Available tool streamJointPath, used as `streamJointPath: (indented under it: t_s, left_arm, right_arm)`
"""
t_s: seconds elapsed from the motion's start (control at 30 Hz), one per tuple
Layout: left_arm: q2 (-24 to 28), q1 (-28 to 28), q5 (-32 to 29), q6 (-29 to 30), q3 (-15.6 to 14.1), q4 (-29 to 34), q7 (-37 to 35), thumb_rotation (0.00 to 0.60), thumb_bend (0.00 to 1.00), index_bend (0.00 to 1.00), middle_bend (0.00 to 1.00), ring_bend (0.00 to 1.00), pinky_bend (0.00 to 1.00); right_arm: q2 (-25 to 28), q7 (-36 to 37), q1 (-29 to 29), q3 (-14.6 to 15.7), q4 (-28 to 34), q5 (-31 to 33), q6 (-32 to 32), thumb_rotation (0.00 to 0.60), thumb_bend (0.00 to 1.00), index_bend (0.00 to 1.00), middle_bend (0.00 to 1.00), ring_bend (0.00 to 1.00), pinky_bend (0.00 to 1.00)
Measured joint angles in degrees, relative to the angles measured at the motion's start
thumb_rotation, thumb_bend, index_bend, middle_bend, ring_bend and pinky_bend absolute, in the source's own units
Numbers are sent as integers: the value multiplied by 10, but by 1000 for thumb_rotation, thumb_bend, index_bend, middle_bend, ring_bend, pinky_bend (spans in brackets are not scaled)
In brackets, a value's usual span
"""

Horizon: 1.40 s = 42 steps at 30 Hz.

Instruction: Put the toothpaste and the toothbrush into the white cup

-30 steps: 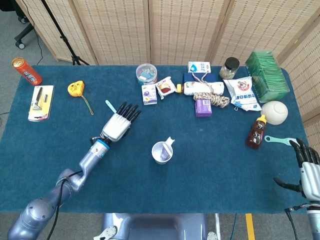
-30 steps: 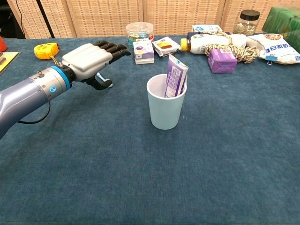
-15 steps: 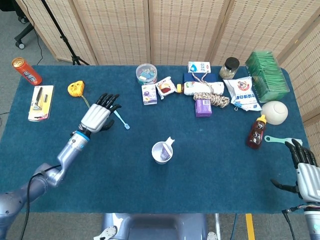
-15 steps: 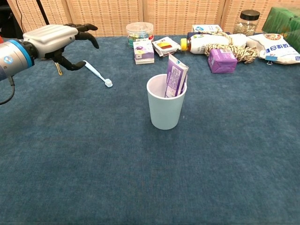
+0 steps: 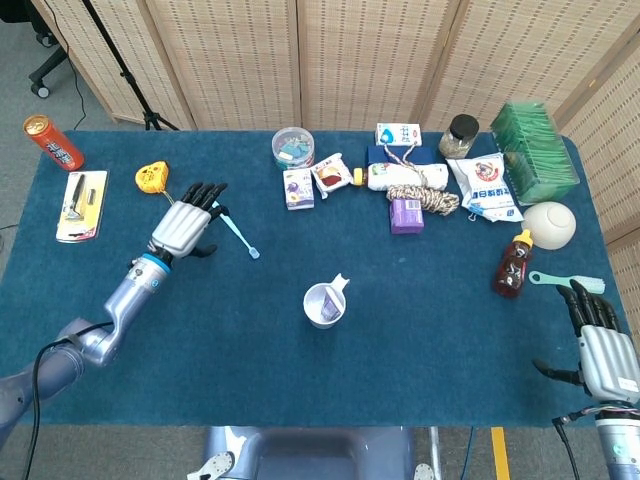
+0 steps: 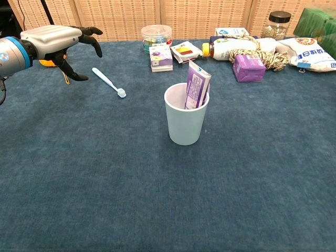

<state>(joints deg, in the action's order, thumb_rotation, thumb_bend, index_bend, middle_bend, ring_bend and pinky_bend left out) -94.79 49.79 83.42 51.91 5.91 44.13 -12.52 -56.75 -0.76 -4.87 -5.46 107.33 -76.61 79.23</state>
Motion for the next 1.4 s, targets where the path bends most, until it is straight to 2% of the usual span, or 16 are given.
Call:
streamJointPath:
  t_s: [0.2,0.43,0.67,1.0,1.4]
  left_arm:
    - [-1,17,-19,-46,10,7,13,600,201,404,0,0,0]
    - [-2,38,-42,-82,22,20,67,600,201,405,0,0,0]
    - [-17,57,-63,-109,34,6,106,600,202,405,0,0,0]
    - [-58,85,-81,-143,40,-49,152,600,203,405,0,0,0]
    - [-93,95,-73,-159,30,-112,131,600,210,418,0,0,0]
  right_arm:
    - [-4,-6,-4,-4,-4,14,-6,600,0,0,0,0,0]
    - [-3,-1,-6,-9,-8,26,-8,600,0,0,0,0,0]
    - [-1,4,-7,-14,-8,38,-10,600,0,0,0,0,0]
    - [-1,5,-8,-22,-13,60,-13,600,0,0,0,0,0]
    - [-3,0,-12,-25,-15,74,-20,600,0,0,0,0,0]
